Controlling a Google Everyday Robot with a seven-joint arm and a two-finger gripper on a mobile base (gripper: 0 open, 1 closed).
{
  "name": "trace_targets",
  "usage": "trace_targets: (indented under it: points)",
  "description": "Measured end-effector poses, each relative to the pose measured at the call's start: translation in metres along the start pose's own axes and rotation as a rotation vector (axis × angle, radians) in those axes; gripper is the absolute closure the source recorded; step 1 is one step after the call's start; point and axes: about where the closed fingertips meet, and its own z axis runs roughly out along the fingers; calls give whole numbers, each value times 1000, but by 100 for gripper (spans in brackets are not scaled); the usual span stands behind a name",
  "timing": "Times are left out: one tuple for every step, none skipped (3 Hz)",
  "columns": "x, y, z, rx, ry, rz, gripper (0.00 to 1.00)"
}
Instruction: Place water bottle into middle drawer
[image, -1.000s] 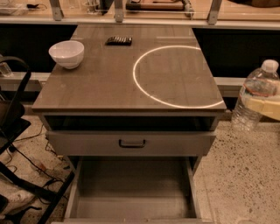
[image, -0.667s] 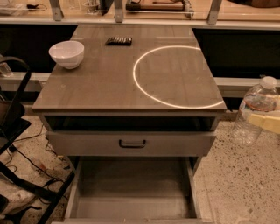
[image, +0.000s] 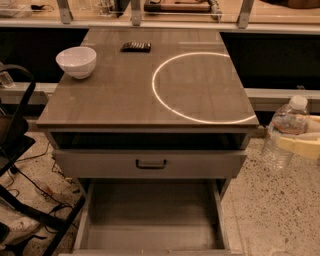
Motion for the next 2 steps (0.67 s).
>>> trace_targets:
  points:
    - [65, 39, 2, -15, -6, 20, 100]
    - [121, 81, 3, -41, -8, 35, 100]
